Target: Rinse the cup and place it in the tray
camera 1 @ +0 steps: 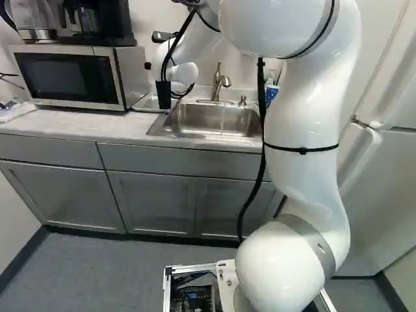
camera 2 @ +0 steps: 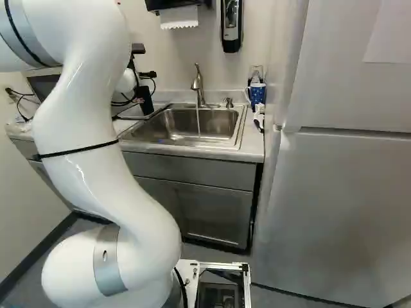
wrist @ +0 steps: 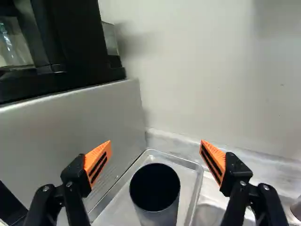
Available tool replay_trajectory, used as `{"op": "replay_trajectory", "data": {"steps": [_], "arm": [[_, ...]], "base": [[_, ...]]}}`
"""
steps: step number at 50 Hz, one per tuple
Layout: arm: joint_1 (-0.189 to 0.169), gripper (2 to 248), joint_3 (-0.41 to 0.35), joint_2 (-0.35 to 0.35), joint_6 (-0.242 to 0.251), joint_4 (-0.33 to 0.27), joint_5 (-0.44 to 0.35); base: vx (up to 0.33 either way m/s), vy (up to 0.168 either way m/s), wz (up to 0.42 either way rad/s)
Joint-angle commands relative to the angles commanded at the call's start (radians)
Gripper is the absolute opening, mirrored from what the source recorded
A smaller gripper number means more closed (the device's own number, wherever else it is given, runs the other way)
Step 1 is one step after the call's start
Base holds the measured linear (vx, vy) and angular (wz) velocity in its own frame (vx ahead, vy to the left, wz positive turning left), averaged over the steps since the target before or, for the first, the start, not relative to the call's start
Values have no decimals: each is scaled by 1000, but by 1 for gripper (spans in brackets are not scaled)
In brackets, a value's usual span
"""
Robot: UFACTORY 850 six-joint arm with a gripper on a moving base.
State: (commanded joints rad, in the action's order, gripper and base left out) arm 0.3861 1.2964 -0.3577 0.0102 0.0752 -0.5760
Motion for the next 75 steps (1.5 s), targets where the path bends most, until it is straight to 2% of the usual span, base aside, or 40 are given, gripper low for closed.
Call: {"op": "replay_trajectory", "data": {"steps": [50,75], "arm": [[-70,247,-1,91,0,0,156],[-113,247,1,133,0,0,166]], "base": [[0,0,0],[0,0,0]]}}
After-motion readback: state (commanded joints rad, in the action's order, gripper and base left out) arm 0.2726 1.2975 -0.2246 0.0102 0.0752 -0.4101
